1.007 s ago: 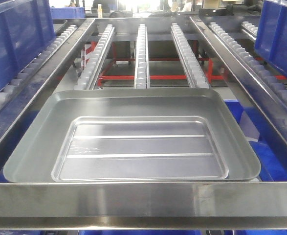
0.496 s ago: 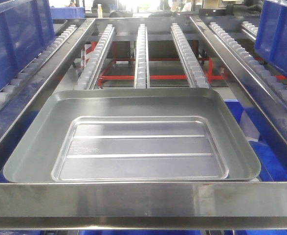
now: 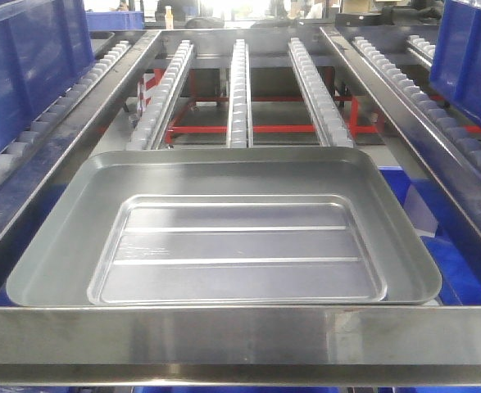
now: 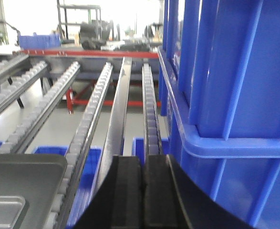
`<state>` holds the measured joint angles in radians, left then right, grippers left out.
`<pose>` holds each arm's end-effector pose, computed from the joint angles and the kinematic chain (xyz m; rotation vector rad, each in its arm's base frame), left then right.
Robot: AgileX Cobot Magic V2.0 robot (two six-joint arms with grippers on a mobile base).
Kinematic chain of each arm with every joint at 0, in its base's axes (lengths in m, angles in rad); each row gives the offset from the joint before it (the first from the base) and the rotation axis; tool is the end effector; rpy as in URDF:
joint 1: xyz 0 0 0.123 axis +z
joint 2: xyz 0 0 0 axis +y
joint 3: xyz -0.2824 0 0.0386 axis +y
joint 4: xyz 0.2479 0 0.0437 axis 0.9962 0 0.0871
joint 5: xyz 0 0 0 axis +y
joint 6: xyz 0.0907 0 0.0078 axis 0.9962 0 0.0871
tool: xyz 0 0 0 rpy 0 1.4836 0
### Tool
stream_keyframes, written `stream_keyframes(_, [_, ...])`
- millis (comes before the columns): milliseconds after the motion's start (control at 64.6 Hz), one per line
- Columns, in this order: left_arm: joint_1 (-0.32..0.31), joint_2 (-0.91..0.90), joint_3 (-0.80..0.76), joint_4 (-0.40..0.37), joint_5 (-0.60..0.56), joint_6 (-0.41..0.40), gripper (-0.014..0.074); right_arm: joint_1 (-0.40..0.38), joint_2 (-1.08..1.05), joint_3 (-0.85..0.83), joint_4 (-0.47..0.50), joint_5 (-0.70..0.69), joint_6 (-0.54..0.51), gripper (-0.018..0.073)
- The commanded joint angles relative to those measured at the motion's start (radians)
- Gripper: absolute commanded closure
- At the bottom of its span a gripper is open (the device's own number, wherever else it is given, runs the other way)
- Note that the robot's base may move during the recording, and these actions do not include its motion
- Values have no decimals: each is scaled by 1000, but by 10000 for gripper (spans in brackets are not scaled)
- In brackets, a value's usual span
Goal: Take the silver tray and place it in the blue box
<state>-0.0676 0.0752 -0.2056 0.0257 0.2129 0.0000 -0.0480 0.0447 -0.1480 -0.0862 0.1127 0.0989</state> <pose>0.0524 -0.0030 0.2586 0.0683 1.5646 -0.0292 0.0523 -0.0034 0.2502 0.0535 1.4917 -0.0353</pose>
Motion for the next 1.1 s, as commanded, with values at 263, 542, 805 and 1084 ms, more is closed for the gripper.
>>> stream_keyframes(263, [0, 522, -412, 11, 228, 0, 603, 2, 476, -401, 15, 328, -9, 507])
stream_keyframes(542, [0, 810, -546, -96, 442, 0, 603, 2, 757, -570, 45, 617, -9, 507])
stream_keyframes(805, [0, 960, -546, -240, 440, 0, 603, 2, 845, -570, 65, 591, -9, 507])
stream_keyframes(1084, [0, 1069, -546, -343, 417, 0, 603, 2, 919, -581, 130, 580, 51, 502])
